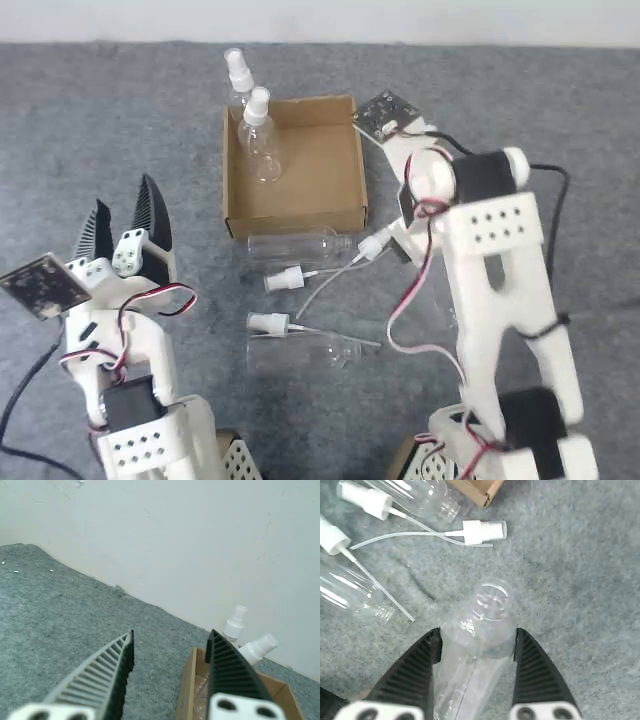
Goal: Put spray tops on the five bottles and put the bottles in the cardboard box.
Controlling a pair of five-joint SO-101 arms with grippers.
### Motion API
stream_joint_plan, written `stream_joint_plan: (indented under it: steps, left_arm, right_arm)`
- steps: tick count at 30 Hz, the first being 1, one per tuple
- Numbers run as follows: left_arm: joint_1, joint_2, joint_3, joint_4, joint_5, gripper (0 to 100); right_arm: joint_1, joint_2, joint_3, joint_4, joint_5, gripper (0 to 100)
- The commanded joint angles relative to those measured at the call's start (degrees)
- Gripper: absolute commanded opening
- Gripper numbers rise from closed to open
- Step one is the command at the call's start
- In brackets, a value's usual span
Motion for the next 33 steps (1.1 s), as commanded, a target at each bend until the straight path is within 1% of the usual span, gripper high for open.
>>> stream_joint_plan:
  steps: [1,4,6,9,18,28,31,33]
  left_arm:
    - [0.00,-1.05,-0.75,-1.85,0.26,22]
    - [0.00,-1.05,-0.75,-1.85,0.26,22]
    - [0.00,-1.05,-0.75,-1.85,0.26,22]
    - [0.00,-1.05,-0.75,-1.93,0.26,22]
    - [0.09,-1.05,-0.84,-1.93,0.26,22]
    - [0.09,-1.05,-1.98,-1.67,0.26,22]
    - [0.09,-1.05,-4.09,0.44,0.26,22]
    - [0.09,-0.70,-6.46,2.73,-0.18,22]
  right_arm:
    - [-0.48,-6.81,0.09,1.45,0.62,2.0]
    - [-0.48,-10.68,1.76,1.19,-0.70,2.0]
    - [-0.48,-13.76,4.04,-1.10,-3.34,2.0]
    - [-0.48,-18.51,9.85,-6.46,-4.92,2.0]
    - [-0.31,-29.58,30.42,-24.48,-5.01,2.0]
    - [-0.04,-35.03,43.43,-36.44,-5.36,2.0]
    - [0.22,-35.21,46.33,-40.13,-9.41,2.0]
    - [2.07,-35.21,47.38,-41.98,-11.43,2.0]
